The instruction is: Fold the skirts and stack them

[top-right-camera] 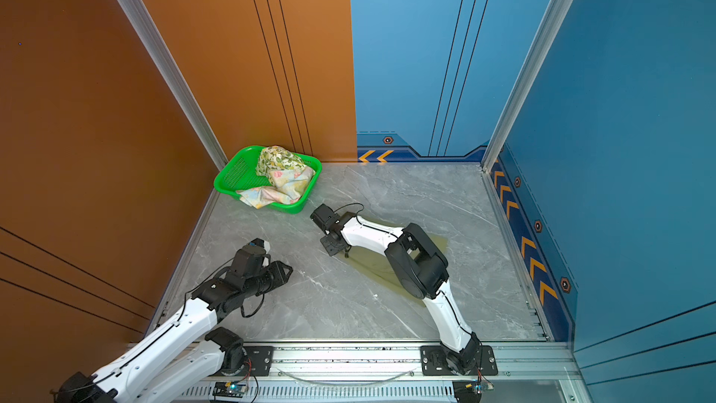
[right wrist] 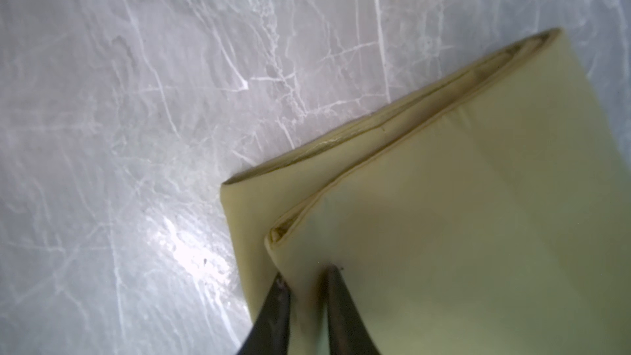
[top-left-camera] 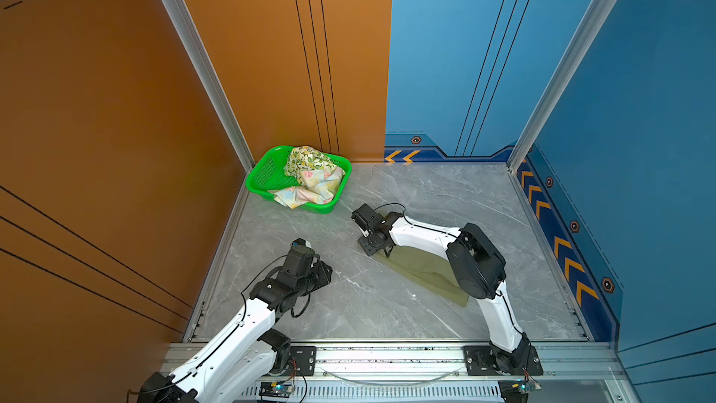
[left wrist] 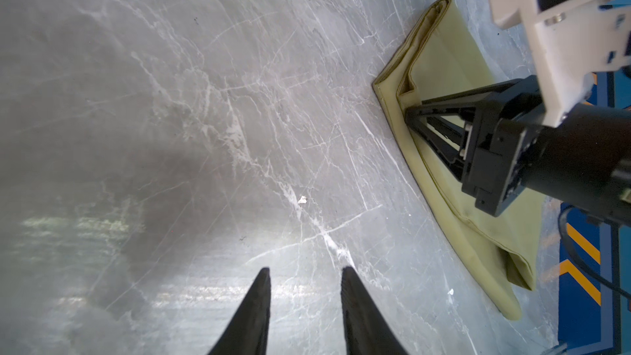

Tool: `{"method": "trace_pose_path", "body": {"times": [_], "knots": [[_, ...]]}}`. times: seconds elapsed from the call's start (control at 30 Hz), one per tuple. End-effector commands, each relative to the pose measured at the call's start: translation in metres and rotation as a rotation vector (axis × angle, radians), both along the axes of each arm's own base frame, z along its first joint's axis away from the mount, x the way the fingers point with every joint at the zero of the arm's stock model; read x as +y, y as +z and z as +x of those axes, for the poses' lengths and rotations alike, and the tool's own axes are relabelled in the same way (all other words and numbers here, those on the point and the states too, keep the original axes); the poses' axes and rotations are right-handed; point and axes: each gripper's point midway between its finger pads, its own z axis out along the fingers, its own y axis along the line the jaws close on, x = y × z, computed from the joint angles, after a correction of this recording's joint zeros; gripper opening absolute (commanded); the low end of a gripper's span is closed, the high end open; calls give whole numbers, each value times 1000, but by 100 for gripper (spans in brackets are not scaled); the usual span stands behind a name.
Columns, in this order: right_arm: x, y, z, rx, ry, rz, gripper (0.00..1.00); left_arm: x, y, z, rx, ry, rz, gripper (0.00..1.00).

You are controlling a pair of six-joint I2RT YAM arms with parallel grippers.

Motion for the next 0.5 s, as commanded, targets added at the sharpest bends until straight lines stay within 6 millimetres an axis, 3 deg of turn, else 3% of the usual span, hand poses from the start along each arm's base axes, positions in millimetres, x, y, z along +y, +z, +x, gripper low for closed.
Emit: {"method": "trace_pose_path", "body": {"times": [0.0, 0.3, 0.37, 0.47], "knots": [[2, 12, 11, -38, -9, 2, 1, 2, -7, -6, 23, -16, 9, 35], [9, 47, 5, -35, -24, 99, 0, 2, -11, -6, 25, -14, 7, 32], [13, 65, 3, -42, -23, 142, 0, 2, -11, -5, 26, -14, 6, 32], [16, 69, 0, -28, -30, 168, 0, 1, -11, -5, 24, -17, 4, 32]]}}
